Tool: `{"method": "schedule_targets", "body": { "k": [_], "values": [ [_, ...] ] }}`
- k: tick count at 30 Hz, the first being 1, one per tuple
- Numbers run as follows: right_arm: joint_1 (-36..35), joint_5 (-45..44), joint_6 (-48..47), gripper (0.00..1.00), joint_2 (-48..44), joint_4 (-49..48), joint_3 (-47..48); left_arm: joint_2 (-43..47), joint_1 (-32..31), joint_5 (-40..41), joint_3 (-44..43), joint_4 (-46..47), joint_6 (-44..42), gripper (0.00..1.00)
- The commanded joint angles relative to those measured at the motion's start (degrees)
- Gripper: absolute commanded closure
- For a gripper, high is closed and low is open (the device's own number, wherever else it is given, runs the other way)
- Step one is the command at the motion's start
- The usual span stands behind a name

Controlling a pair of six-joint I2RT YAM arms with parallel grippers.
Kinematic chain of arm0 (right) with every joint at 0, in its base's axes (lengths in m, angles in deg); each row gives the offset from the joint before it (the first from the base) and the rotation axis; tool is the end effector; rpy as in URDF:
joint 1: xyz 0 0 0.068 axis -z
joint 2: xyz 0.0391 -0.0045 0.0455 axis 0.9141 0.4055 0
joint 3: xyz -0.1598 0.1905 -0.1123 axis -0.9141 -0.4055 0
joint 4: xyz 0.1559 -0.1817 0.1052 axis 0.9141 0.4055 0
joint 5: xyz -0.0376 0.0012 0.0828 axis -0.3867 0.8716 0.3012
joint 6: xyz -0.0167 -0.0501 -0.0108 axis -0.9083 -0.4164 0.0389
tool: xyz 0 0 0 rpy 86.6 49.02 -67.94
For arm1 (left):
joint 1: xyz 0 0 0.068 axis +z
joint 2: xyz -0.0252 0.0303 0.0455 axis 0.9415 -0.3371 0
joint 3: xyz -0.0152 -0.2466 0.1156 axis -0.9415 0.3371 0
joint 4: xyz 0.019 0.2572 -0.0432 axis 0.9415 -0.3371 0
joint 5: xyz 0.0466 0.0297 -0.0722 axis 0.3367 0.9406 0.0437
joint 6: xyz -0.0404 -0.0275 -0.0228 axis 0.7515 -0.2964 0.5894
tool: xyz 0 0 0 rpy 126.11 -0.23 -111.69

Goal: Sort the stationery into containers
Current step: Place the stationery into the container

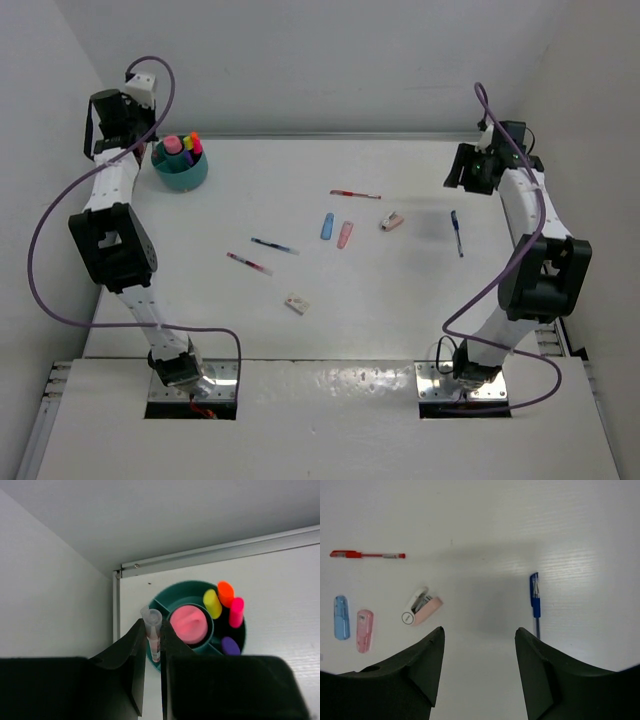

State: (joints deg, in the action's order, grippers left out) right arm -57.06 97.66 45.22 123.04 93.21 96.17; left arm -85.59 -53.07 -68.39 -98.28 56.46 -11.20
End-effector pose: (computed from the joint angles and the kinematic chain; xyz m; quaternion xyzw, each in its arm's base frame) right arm 0.3781 -0.0537 0.2847 0.1520 0.9168 0.0959 0.3566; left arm 0.4535 0.1313 0.3373 0.0555 0.8058 0.0605 0.5865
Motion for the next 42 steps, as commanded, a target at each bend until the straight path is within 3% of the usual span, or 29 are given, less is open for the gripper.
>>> {"method": "schedule_targets", "body": {
  "k": [1,12,31,42],
  "values": [
    [0.91,-0.25,-0.86,0.43,-1.27,-1.65,-1.35,-1.97,0.52,-0.92,-5.09,3.11,-2.37,1.00],
    [2.58,1.87,-1.30,0.45,0.40,1.69,-0.13,-6.64,0.96,-6.28,-6.86,5.13,3.51,1.00],
    [3.38,1.95,-1.21,0.45,0.75,2.75,0.14,1.17,1.05,-6.55,5.97,13.21,7.82,1.00],
    [3.55,2.39,-1.21,0.44,0.75,2.66,-0.30,1.44,1.05,-6.10,3.79,13.84,7.65,1.00]
  ]
}}
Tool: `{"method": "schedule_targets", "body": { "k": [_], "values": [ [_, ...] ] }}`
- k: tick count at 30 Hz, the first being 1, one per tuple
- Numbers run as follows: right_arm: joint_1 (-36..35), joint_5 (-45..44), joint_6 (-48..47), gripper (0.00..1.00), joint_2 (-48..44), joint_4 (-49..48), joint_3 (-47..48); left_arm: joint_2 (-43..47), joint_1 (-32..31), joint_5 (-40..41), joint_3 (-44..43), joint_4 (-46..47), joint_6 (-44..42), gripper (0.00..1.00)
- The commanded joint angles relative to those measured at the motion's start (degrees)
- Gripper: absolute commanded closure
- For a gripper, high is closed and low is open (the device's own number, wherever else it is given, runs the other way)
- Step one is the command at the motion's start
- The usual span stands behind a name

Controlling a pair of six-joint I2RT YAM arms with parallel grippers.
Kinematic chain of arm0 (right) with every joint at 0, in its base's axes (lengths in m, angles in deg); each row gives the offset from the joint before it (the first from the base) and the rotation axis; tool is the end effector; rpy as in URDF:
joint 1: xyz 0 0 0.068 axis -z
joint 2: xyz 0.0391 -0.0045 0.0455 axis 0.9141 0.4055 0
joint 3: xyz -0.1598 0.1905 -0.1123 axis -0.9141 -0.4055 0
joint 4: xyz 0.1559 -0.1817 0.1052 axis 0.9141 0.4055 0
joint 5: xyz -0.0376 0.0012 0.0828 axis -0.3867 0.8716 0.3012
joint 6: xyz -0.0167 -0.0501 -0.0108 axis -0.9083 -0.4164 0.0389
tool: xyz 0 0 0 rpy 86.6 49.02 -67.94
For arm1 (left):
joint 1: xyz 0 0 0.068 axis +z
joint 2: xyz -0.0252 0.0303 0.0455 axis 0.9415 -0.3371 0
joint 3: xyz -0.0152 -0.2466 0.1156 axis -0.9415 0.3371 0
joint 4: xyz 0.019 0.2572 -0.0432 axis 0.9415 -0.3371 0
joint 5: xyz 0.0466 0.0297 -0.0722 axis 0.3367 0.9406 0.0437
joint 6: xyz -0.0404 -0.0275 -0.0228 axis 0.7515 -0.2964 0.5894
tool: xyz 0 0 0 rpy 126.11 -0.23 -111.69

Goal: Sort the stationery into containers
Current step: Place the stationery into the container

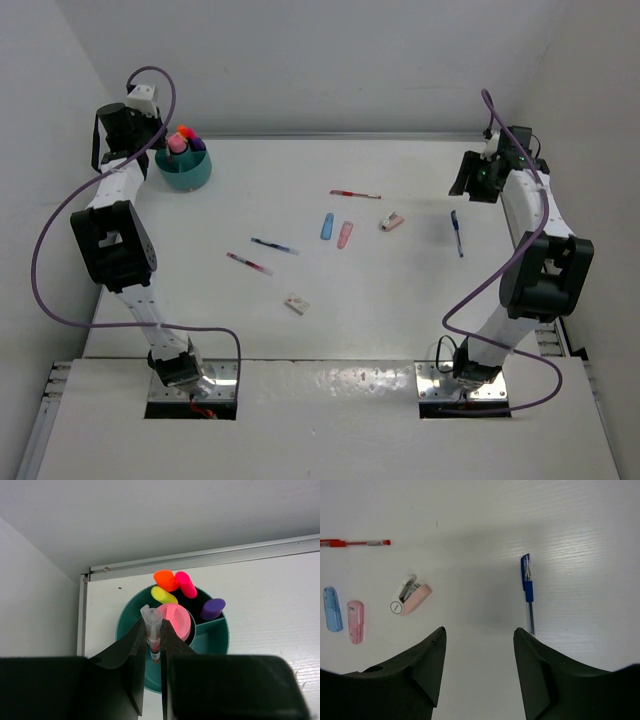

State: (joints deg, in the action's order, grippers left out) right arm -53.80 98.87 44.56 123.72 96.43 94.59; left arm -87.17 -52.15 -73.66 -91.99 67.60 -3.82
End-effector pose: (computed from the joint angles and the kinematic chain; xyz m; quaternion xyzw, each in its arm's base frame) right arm 0.3691 -0.0732 0.2678 0.1767 0.9279 0.0947 0.3144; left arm 0.4589 0.1378 0.3061 0.0295 0.7883 -0.0017 0.6145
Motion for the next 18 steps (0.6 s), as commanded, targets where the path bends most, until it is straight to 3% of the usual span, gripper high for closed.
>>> {"method": "schedule_targets", "body": {
  "k": [1,18],
  "values": [
    [0.38,1.02,-0.47,0.44,0.16,-0.46,1.27,3.02,0.13,-1.19,-2.68,2.43,0.08,1.00],
    [0.30,0.40,-0.99,0.44,0.42,-0.11,1.53,5.64,-0.13,-7.60,-3.92,-0.21,1.93,1.00]
  ]
}}
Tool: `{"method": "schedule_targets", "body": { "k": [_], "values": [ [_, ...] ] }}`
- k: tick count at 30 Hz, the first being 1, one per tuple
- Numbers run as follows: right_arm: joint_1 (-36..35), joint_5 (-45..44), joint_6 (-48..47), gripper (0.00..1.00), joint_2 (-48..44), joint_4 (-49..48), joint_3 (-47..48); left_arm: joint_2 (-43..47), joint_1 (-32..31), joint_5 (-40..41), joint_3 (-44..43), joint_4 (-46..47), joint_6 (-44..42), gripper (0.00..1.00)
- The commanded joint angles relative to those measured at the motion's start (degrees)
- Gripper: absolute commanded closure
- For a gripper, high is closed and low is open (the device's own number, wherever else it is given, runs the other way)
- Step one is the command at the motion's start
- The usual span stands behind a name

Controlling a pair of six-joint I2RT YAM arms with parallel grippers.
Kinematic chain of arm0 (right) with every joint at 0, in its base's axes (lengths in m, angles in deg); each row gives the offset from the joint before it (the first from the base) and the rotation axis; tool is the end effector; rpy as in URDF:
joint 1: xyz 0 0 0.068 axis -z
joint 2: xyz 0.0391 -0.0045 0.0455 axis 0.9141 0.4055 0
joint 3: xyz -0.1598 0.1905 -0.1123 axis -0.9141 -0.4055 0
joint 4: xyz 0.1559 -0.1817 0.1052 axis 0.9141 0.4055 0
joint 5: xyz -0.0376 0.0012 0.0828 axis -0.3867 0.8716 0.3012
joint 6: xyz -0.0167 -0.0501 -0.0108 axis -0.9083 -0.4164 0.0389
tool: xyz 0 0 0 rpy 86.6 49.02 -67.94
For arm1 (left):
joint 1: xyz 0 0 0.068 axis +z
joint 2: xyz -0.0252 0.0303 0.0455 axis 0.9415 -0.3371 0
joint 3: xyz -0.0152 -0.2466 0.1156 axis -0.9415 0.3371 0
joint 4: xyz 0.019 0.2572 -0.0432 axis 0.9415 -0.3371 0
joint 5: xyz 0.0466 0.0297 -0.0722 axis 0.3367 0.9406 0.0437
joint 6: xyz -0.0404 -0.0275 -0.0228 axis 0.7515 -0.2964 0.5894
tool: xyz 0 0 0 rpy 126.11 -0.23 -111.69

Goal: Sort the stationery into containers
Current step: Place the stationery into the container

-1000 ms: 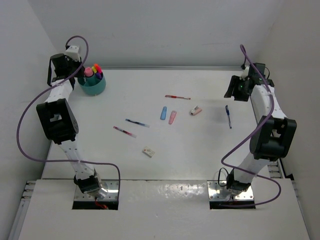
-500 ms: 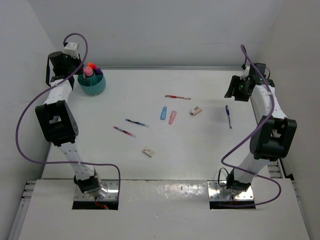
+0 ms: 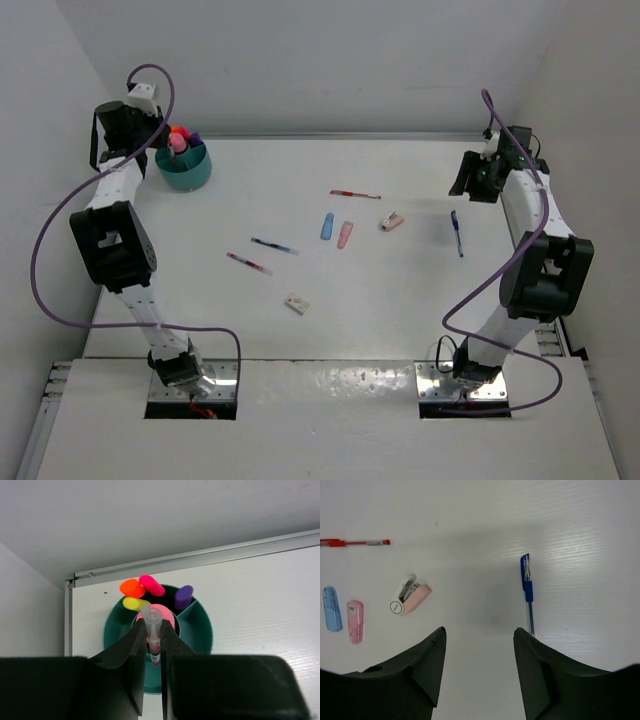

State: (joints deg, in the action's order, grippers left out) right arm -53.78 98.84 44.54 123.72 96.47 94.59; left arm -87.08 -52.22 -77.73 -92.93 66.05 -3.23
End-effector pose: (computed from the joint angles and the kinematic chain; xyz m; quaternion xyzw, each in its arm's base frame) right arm 0.3690 -0.0733 0.2677 0.1768 0.9280 0.0944 0.3142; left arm 0.4586 0.1346 0.3101 0.0466 0.7879 -0.0345 0.6131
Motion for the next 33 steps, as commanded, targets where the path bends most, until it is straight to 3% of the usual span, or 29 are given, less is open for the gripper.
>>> {"method": "schedule_targets", "body": {
  "k": [1,8,14,22,33],
  "values": [
    [0.27,0.33,-1.06,0.44,0.42,-0.16,1.45,6.17,-0.07,-4.15,-2.80,1.08,1.25,1.00],
    [0.36,-0.02,-1.24,0.44,-0.10,-0.16,0.92,8.99,-0.42,-10.05,-2.36,-1.65,3.09,1.00],
    [0.36,0.16,-1.24,0.44,0.77,0.19,2.06,3.74,-3.49,-7.51,-4.89,0.02,4.59,1.00],
    [0.36,-0.37,-1.94,0.45,1.04,0.11,2.33,-4.53,-5.87,-3.55,-13.16,-5.25,1.08,1.00],
    [0.54,-0.72,-2.82,0.44,1.65,0.20,2.15,-6.82,-5.87,0.50,-11.94,-5.87,-0.68,1.00]
  ]
}}
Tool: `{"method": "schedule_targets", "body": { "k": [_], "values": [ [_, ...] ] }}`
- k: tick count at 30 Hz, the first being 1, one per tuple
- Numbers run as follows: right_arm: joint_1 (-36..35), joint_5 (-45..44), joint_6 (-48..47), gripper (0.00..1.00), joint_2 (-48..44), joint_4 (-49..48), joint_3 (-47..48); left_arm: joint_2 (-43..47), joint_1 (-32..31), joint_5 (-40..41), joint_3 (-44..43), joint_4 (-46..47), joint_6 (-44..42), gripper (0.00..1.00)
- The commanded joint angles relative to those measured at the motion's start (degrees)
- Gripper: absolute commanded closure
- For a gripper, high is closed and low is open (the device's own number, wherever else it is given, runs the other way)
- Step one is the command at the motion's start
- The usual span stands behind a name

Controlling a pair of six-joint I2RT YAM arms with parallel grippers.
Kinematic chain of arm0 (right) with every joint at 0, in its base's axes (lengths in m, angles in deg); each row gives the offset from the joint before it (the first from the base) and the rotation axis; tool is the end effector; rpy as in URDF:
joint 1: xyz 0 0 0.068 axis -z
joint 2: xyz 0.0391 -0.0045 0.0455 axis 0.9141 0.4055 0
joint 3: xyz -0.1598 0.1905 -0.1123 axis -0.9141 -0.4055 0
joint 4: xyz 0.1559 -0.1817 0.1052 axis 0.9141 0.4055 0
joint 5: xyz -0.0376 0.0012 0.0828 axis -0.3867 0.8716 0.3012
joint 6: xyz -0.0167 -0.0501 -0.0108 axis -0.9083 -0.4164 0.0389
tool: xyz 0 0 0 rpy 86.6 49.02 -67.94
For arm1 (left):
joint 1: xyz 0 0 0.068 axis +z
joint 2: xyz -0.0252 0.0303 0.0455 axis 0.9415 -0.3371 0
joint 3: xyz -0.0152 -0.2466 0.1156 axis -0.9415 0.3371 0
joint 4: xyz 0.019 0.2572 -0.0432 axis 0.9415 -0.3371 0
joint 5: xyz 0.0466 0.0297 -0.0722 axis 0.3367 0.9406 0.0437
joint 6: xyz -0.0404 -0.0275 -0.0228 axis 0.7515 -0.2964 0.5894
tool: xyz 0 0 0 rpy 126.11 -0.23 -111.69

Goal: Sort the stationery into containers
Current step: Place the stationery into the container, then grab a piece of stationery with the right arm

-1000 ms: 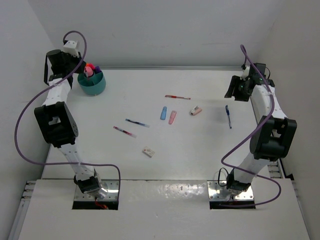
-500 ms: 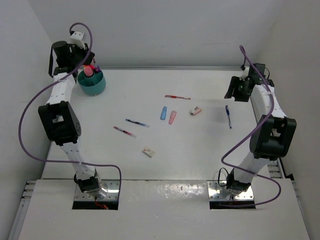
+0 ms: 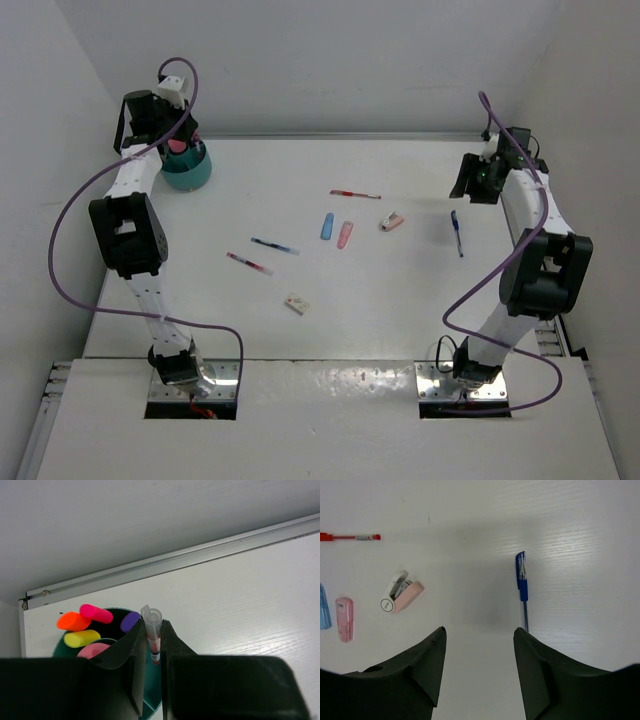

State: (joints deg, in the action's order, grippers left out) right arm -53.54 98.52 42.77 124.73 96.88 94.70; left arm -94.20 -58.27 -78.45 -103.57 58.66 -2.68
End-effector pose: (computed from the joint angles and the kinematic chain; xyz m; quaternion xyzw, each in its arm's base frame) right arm 0.3709 -0.0756 0.2615 0.1671 0.9336 0.0867 0.3050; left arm 0.4973 0.0909 0.3041 0.0813 0.8030 -0.0831 0.5845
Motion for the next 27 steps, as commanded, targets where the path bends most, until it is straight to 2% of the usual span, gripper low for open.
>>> {"method": "schedule_targets", "body": {
  "k": [1,2,4,5,7,8,9,10,12,16,19,27],
  "values": [
    [0.30,-0.48,-1.14,0.44,0.73,-0.13,2.13,0.21,0.27,1.40,-1.38,1.35,-1.23,1.00],
    [0.38,-0.48,-1.40,0.44,0.74,0.04,2.13,0.21,0.19,1.57,-1.30,1.26,-1.32,1.00],
    [0.47,-0.48,-1.58,0.45,1.17,0.31,1.95,-0.14,0.18,1.75,-1.73,0.39,-1.67,0.93],
    [0.47,-0.57,-1.93,0.45,1.26,0.39,2.04,-0.23,0.18,2.01,-2.00,-0.06,-1.67,0.77],
    [0.47,-0.66,-2.45,0.46,1.70,0.83,1.78,-0.76,0.18,2.36,-3.57,-2.07,-1.58,0.58],
    [0.56,-0.66,-3.07,0.50,1.96,1.01,1.86,-0.84,0.18,2.89,-4.54,-2.43,-1.23,0.48],
    [0.65,-0.83,-3.51,0.53,2.23,1.45,2.04,-0.67,0.18,3.33,-4.72,-2.09,-0.79,0.44],
    [0.74,-1.09,-4.47,0.57,2.66,2.67,2.48,-0.15,0.18,3.24,-5.33,-1.12,-0.01,0.32],
    [0.91,-1.27,-5.61,0.58,2.93,3.20,2.57,0.29,0.01,3.07,-6.83,-0.77,0.26,0.25],
    [1.18,-0.92,-6.94,0.59,2.32,5.23,1.17,1.52,-0.25,2.37,-12.70,-0.67,4.38,0.24],
    [0.65,-1.53,-7.11,0.60,1.44,4.62,-2.61,3.45,-1.04,1.84,-13.08,-1.11,5.10,0.23],
    [-0.76,-8.38,-7.11,0.60,3.10,2.86,-7.36,13.56,-4.38,0.08,-3.15,-2.00,2.11,0.23]
  ]
}}
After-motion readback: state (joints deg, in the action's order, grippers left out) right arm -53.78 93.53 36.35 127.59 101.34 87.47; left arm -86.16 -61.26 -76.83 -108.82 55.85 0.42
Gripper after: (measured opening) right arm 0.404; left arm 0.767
